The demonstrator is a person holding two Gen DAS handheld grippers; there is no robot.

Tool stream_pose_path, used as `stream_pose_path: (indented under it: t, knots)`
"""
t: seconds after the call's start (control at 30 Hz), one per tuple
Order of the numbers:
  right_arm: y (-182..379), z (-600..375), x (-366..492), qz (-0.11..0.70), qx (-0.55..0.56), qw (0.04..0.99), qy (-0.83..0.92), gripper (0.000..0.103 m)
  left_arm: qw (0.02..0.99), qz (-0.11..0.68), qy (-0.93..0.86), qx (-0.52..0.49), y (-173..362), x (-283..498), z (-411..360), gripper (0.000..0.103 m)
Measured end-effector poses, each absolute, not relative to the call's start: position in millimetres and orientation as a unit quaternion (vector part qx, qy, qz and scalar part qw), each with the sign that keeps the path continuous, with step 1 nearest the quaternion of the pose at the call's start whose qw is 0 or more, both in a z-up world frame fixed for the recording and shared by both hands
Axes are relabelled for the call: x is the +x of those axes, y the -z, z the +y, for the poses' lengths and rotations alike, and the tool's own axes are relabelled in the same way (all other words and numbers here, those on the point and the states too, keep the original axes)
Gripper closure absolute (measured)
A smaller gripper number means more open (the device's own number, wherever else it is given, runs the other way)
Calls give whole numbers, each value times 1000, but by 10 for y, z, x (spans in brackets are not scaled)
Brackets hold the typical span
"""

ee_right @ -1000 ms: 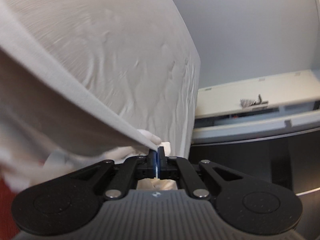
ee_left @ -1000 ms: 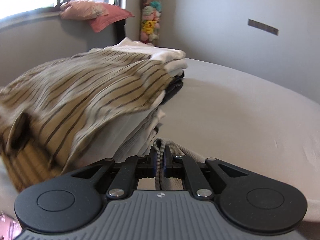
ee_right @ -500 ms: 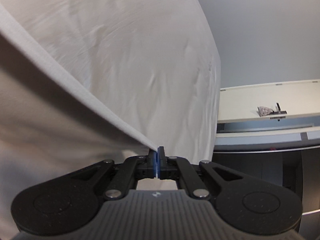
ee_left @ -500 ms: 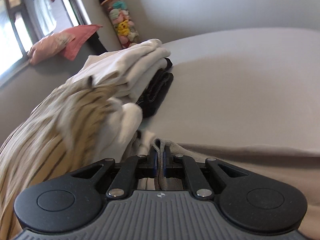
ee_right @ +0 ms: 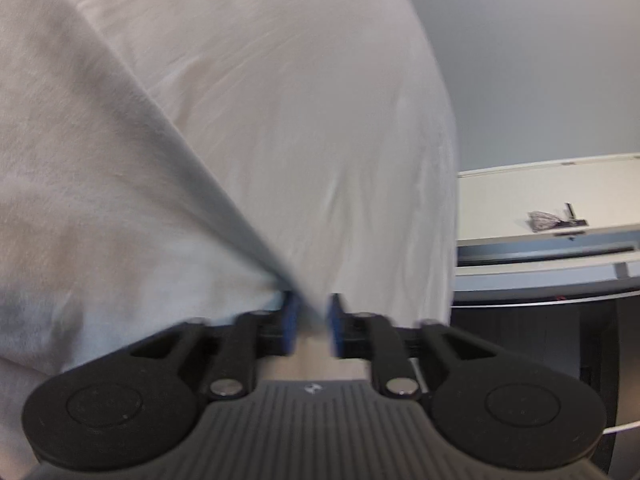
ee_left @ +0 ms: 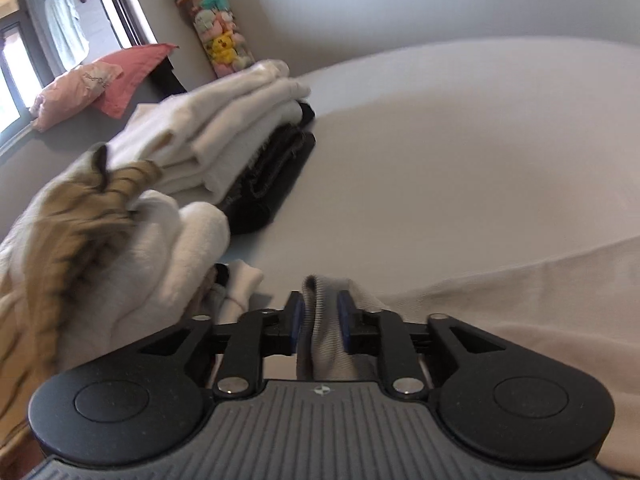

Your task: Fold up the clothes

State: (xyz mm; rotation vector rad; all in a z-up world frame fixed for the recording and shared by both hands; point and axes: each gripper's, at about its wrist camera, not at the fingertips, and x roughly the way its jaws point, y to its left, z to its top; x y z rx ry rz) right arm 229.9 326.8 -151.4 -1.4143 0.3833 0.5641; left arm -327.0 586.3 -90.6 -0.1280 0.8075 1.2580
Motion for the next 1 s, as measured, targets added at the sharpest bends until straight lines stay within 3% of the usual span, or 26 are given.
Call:
stream_pose_path:
  t: [0.03, 0.1, 0.5, 0.77, 0.87, 0.9, 0.97, 1.0]
  knots:
    - [1444, 3221, 2260, 170, -626, 717, -255, 68, 734, 360, -572, -64, 840, -3310, 5802, 57]
    - [1298, 3125, 2184, 167, -603, 737, -254, 68, 740, 344, -572, -83, 713, -3422, 5651, 51]
    - [762, 2124, 740, 222, -364, 828, -364, 64, 719, 308, -567, -260, 731, -3928, 4653, 46]
    - [1082, 1650, 261, 282, -267, 839, -381, 62, 682, 311, -565, -344, 996, -3990, 4491, 42]
    - [1096, 1621, 102, 268, -265, 842, -386, 56, 681, 305, -551, -375, 1097, -4008, 4494, 42]
    - [1106, 1614, 51, 263, -266, 842, -389, 56, 680, 303, -546, -385, 1131, -4014, 4494, 43]
    - [1138, 1603, -42, 260, -268, 839, -395, 53, 688, 301, -538, -382, 1151, -3985, 4470, 55]
    - [1162, 1609, -63, 262, -269, 837, -397, 53, 695, 301, -535, -376, 1150, -3962, 4453, 69]
